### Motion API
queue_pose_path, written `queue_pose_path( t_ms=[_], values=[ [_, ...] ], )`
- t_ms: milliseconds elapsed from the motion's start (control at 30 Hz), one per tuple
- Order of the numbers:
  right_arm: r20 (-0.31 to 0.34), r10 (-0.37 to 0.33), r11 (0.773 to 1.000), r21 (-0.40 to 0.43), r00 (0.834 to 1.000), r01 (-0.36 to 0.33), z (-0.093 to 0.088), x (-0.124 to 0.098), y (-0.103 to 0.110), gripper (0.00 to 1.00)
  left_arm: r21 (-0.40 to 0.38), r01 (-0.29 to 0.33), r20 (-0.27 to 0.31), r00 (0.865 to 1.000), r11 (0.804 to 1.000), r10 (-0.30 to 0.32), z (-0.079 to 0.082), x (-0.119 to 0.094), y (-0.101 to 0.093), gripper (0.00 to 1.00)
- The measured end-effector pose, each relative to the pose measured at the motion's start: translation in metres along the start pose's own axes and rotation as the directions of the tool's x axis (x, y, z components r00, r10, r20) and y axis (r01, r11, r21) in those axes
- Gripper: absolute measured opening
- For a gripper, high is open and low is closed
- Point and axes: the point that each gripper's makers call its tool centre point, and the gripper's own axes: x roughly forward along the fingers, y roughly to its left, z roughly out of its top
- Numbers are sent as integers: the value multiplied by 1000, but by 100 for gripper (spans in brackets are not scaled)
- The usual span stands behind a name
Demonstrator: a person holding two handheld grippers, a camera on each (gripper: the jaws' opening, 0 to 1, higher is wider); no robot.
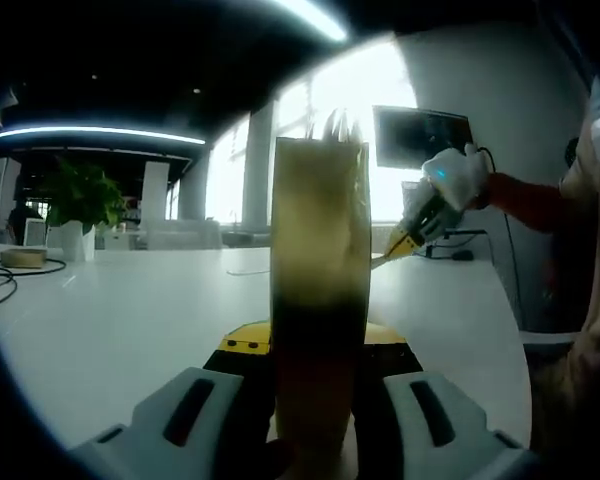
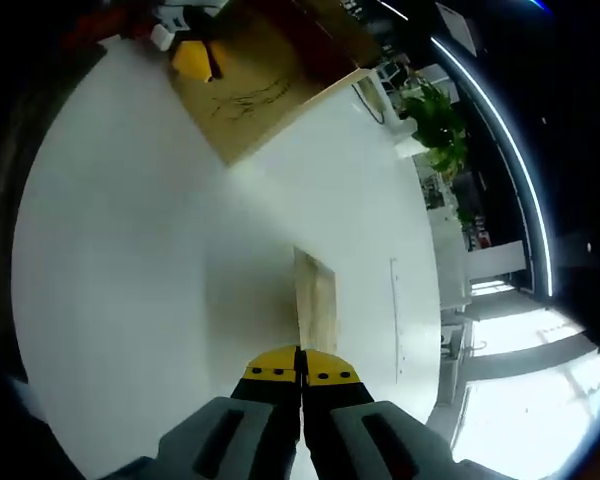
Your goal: Extract single mask from mask box in order stack masks on table
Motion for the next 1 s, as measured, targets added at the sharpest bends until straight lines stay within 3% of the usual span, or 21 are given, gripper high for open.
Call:
queue_pose_path(
  t_ms=[700,1000],
  values=[
    [15,26,999,41,1000,-27,-8,7,27,0,2,-1,-1,1000,1000,1,0,-1,-1,19],
    [24,77,995,57,997,-79,-9,12,40,0,3,-2,-2,1000,1000,2,0,-1,0,19]
  ],
)
